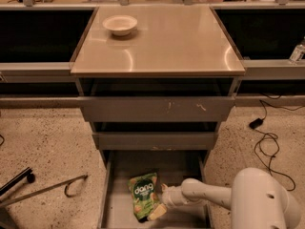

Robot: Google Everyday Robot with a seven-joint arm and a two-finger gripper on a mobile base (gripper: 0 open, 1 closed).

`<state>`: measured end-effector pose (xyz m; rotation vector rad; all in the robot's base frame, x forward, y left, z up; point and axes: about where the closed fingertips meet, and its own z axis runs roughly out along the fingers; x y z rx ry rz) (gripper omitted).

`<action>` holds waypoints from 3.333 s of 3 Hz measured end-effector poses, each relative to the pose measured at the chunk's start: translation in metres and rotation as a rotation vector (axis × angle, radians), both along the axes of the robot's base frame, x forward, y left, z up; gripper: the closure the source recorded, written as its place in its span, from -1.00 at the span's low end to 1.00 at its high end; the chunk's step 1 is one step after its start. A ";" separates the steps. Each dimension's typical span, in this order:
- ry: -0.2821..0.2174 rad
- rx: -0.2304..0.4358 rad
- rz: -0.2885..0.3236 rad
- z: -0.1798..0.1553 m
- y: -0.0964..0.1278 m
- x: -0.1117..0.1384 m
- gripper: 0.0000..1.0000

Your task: Pick green rice chip bag from bottom drawer and place on counter

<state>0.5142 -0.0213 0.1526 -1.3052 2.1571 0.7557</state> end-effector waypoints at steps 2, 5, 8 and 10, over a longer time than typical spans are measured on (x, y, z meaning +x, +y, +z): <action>0.024 -0.061 -0.086 -0.054 0.040 0.006 -1.00; 0.024 -0.061 -0.086 -0.052 0.040 0.005 0.32; -0.117 0.013 -0.057 0.102 0.003 -0.004 1.00; -0.155 0.054 -0.026 0.190 -0.020 -0.014 1.00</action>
Offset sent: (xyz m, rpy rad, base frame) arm 0.0127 0.0661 -0.0822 -0.0925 0.0377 -0.1417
